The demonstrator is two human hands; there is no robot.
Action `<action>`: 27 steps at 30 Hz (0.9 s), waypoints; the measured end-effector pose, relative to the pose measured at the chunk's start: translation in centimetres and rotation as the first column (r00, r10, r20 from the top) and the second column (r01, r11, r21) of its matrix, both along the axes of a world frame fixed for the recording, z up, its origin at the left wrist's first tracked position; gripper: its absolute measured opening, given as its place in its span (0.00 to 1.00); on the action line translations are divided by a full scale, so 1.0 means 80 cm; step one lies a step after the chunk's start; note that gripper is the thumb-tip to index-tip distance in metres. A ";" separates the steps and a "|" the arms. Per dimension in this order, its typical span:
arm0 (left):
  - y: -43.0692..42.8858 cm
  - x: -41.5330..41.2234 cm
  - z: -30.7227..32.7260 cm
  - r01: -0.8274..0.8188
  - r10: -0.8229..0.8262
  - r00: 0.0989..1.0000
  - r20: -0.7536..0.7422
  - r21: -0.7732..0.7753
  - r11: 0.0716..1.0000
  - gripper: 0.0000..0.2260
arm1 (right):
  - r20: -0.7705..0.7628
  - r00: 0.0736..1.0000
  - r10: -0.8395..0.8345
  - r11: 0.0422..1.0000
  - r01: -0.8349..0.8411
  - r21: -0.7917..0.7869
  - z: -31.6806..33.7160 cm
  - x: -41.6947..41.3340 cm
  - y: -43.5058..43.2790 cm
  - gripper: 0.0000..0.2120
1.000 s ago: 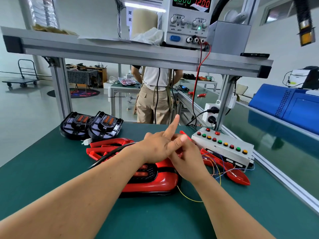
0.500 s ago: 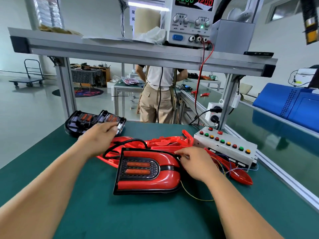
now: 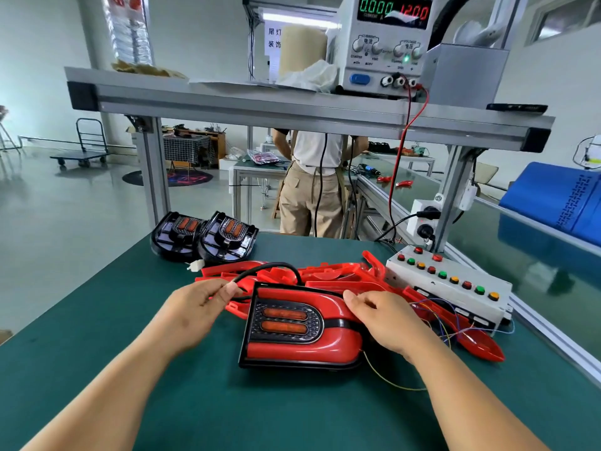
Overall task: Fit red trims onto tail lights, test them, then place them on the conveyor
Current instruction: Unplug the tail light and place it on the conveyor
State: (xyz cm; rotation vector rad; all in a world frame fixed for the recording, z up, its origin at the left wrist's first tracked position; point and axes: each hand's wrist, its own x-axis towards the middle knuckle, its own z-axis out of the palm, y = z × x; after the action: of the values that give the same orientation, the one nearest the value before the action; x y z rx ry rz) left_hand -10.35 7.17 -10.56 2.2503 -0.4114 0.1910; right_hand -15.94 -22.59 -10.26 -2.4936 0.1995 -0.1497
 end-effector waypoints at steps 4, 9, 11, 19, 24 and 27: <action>-0.015 0.004 -0.011 -0.175 0.180 0.983 0.041 -0.106 0.979 0.13 | 0.008 0.999 -0.034 0.987 0.032 0.155 -0.002 0.002 -0.002 0.18; -0.027 0.006 -0.018 -0.214 0.224 0.975 0.006 -0.261 0.941 0.17 | -0.040 0.997 -0.069 0.953 0.077 0.294 0.000 0.002 -0.002 0.22; -0.028 0.007 -0.021 -0.211 0.205 0.977 -0.052 -0.322 0.923 0.20 | -0.084 0.994 -0.067 0.919 0.094 0.383 0.000 0.002 0.001 0.25; -0.033 0.014 -0.021 -0.308 0.137 0.942 -0.306 -0.628 0.715 0.16 | -0.145 0.989 0.042 0.687 0.077 0.722 0.003 0.003 0.005 0.29; -0.035 0.017 -0.025 -0.326 0.068 0.920 -0.387 -0.656 0.681 0.15 | -0.143 0.982 0.127 0.723 0.008 0.691 -0.002 0.001 0.010 0.32; -0.036 0.018 -0.029 -0.319 0.050 0.916 -0.397 -0.650 0.690 0.16 | -0.126 0.978 0.166 0.719 -0.032 0.695 -0.002 -0.004 0.015 0.33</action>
State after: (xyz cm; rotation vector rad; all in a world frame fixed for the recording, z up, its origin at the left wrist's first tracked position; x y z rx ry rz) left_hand -8.92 4.33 -12.86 1.4976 0.1004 0.0318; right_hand -16.25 -21.35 -10.39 -1.7488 0.1555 0.1776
